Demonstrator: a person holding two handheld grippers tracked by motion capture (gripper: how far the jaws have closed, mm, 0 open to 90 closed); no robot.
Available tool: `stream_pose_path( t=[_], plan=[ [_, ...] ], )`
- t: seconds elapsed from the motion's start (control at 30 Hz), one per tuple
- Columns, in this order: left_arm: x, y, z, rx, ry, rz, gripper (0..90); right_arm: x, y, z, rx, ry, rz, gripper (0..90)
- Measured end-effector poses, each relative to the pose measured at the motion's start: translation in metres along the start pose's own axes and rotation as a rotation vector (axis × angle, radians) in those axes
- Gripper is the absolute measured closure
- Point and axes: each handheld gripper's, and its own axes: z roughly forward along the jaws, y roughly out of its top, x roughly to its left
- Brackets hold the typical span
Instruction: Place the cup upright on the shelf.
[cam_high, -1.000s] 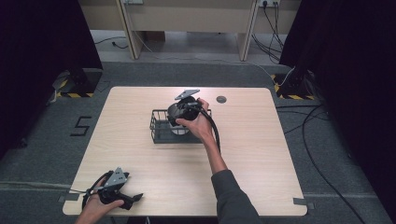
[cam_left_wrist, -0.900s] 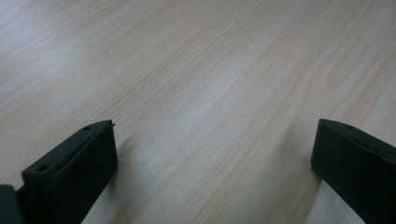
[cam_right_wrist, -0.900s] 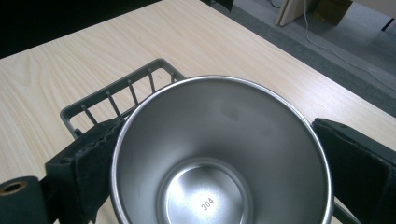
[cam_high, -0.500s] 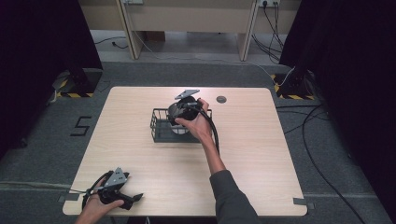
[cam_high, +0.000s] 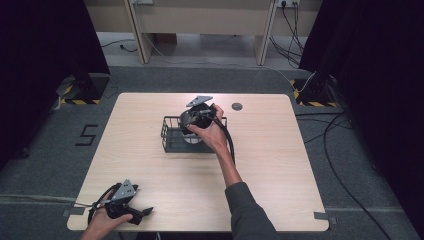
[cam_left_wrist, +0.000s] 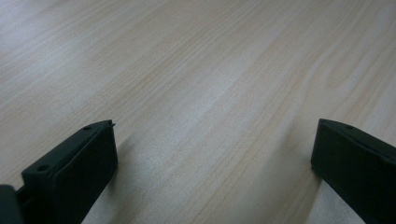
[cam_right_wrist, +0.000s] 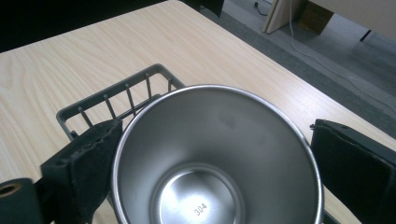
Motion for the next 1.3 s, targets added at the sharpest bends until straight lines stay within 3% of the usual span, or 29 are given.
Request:
stream_pose_path(
  t=[0.1, 0.17, 0.23, 0.53, 1.3],
  plan=[
    [0.0, 0.0, 0.0, 0.0, -0.001, 0.0, 0.0, 0.0, 0.005, -0.004, -0.02, -0.003, -0.018, 7.3],
    [0.0, 0.0, 0.0, 0.0, 0.0, -0.001, 0.0, 0.004, 0.01, -0.008, -0.037, 0.016, -0.017, 17.8],
    [0.0, 0.0, 0.0, 0.0, 0.0, 0.0, 0.0, 0.005, 0.013, -0.01, -0.041, 0.003, -0.013, 14.6],
    [0.0, 0.0, 0.0, 0.0, 0.0, 0.0, 0.0, 0.005, 0.015, -0.029, -0.086, 0.012, -0.002, 15.4],
    [0.0, 0.0, 0.0, -0.002, 0.0, -0.003, 0.0, 0.0, -0.031, -0.087, -0.135, 0.052, 0.066, 16.0]
  ],
)
